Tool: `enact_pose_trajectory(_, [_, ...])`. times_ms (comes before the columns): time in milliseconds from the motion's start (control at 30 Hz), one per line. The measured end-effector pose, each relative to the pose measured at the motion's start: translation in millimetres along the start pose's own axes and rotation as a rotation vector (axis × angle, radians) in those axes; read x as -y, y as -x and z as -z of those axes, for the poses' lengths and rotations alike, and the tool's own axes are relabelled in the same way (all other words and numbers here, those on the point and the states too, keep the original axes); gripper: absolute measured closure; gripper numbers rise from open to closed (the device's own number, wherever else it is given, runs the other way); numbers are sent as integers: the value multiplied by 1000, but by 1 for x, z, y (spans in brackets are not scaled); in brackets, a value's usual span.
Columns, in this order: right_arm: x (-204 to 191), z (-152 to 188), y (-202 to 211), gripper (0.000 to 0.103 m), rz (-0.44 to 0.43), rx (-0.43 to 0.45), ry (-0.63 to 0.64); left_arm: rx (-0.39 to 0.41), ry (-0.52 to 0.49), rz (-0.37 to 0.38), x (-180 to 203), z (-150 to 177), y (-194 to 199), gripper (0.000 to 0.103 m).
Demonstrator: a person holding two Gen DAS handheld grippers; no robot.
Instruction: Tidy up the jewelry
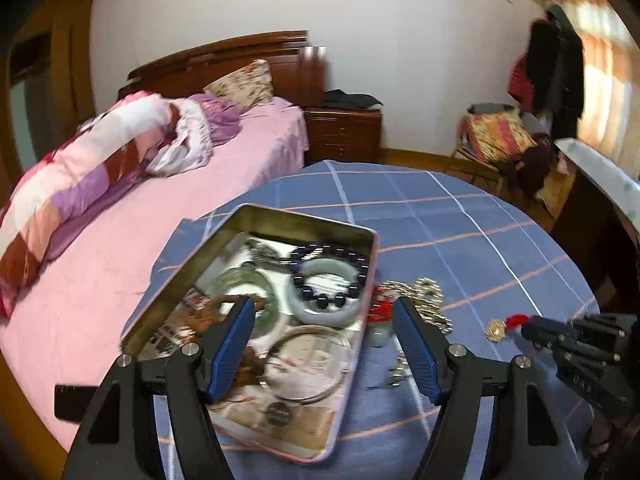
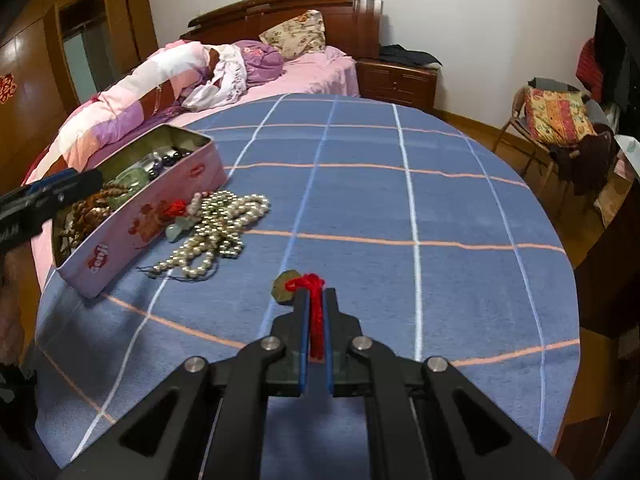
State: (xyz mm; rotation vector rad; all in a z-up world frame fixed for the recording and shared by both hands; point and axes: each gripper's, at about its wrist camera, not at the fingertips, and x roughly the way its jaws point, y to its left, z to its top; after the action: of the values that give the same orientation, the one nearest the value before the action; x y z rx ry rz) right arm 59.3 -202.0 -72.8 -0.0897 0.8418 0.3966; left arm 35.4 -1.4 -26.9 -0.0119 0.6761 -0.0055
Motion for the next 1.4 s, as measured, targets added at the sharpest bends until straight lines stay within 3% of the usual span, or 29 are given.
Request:
enact_pose_trajectory(133, [0,3,-4,95,-1,1,-10,6,-58,16,22,0,-3,33])
enact_pose_trajectory(233, [4,3,-2,95,-13,6,-24,-6,-108,34,39,1,-9,50])
enact_pose_trajectory(467, [13,4,0,95,-1,8,-35,-71,-151,76,65,0,-33,51])
enact_pose_trajectory(667, [14,5,1,95,-7,9,-42,-114,-149,53,68,1,-53,51])
enact_pose_trajectory(700, [14,4,2,95,-8,10,-41,-112,-149,47,67,1,-54,55])
enact_pose_trajectory(733, [15,4,1,95,-9,11,-42,-117,-148,46,66,1,-56,72])
enact_pose_trajectory(800, [17,5,1,95,-13,10,-46,-139,-140,53,63,1,-62,93])
enact_pose_trajectory(867, [18,5,2,95,-16,11,-48,-150,-130,50,58,3,-66,96])
enact_pose_trajectory(900, [19,5,2,95,-18,11,-48,-153,-127,46,57,4,-67,103])
enact_pose_trajectory(1400, [23,6,2,94,-32,10,-59,-104,-101,143,51,15,-23,103])
